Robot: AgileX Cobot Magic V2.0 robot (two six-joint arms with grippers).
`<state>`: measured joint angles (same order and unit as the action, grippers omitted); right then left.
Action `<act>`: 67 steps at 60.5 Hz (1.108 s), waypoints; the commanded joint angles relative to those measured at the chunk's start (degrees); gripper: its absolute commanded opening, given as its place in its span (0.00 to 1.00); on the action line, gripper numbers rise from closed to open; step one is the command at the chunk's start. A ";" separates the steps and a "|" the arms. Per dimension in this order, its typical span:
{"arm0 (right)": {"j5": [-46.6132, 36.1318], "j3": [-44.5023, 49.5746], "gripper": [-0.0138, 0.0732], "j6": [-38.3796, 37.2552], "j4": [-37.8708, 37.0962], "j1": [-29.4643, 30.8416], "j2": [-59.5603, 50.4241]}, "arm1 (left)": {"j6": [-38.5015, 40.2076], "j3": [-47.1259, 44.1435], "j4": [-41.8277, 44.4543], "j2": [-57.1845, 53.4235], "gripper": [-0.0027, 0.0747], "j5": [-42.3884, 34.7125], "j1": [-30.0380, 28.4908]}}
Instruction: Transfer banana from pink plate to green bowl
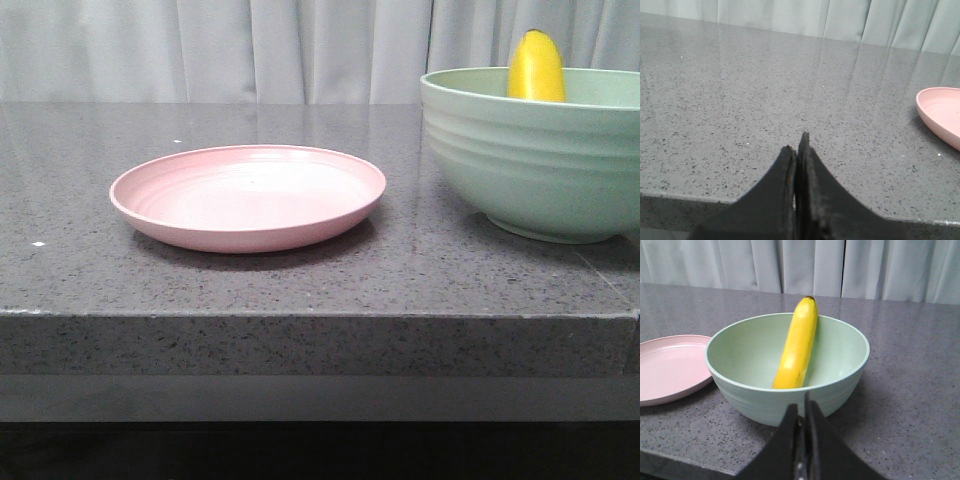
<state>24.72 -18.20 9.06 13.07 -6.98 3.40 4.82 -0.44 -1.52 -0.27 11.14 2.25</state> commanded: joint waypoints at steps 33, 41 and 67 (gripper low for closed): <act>-10.33 3.56 0.09 -2.96 -2.47 0.71 -0.31 | 0.02 -0.13 -0.52 -1.08 0.01 -5.04 0.03; -18.45 12.33 0.09 -10.21 -5.64 3.64 -2.88 | 0.02 -0.13 -0.52 -1.08 0.01 -5.04 0.03; -16.15 19.78 0.09 -11.25 -5.96 7.70 -5.32 | 0.02 -0.13 -0.52 -1.08 0.01 -5.04 0.03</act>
<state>12.47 1.50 -1.89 7.56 0.28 -0.42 4.82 -0.44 -1.52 -0.27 11.14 2.25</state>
